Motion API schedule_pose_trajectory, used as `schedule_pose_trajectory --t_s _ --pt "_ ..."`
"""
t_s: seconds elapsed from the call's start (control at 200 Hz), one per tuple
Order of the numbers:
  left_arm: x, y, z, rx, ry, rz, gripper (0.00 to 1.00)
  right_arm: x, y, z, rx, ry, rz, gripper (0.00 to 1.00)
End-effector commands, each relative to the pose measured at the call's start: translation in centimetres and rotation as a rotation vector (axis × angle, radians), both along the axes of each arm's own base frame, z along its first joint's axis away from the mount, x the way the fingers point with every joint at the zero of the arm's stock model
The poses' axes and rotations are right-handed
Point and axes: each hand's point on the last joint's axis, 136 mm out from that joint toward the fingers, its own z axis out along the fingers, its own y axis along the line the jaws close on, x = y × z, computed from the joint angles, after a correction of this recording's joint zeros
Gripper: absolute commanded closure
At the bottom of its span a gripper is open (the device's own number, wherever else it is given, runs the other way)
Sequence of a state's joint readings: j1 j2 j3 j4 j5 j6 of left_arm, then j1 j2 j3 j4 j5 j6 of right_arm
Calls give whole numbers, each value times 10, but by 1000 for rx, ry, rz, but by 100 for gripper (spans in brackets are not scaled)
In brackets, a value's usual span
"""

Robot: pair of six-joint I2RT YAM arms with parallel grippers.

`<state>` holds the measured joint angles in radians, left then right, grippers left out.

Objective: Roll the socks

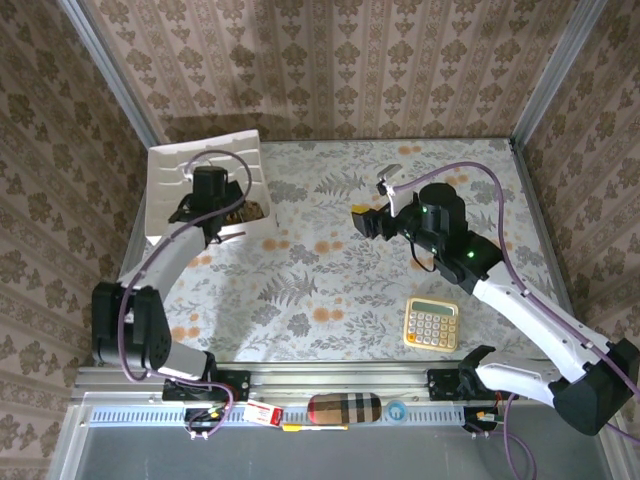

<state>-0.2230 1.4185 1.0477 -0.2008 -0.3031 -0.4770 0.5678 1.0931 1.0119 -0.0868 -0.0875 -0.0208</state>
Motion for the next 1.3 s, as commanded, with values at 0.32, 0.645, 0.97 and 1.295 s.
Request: schedule_pose_trajectory --t_s 0.32,0.645,0.97,1.295 --pt "-103 -22 15 -236 84 -47 0 -20 -98 -29 -19 108 -441 0" --pt "-148 50 -30 442 79 52 0 -10 -201 -161 -309 79 -795 0" --pt "-79 89 -68 281 -69 17 0 51 -189 -208 -197 84 -580 0" --pt "-34 85 -81 192 -301 -108 0 81 -197 -223 -19 105 -524 0"
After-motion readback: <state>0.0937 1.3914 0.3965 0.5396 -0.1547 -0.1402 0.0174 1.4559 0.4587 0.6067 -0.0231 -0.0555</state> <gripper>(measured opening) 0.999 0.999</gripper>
